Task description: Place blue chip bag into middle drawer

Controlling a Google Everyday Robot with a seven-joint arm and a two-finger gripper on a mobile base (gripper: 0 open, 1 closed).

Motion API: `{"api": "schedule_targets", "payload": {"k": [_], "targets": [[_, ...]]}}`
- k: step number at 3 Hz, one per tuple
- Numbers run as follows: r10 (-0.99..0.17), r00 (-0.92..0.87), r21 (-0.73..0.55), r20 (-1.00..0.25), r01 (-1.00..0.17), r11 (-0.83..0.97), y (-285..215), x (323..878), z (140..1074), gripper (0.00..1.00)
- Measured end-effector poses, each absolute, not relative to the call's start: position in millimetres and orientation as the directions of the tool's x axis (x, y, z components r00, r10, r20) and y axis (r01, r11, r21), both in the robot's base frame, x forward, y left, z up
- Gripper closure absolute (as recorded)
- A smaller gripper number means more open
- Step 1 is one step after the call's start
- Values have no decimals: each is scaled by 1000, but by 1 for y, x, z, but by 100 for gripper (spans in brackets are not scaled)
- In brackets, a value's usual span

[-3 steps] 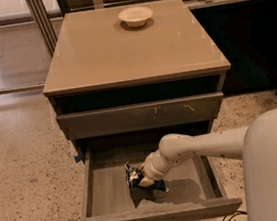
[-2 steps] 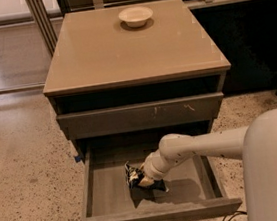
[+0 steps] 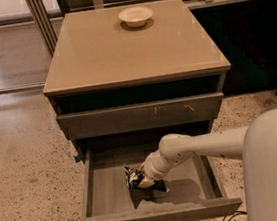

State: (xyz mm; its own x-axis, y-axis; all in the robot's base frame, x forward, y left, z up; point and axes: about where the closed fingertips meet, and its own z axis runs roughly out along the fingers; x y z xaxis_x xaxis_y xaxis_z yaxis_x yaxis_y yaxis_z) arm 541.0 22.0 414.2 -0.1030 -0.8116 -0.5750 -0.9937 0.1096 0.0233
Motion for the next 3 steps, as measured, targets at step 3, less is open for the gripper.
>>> {"api": "schedule_targets", "payload": {"k": [3], "targets": [[-812,-103,24,-575,-994,109,22,541,414,0]]}}
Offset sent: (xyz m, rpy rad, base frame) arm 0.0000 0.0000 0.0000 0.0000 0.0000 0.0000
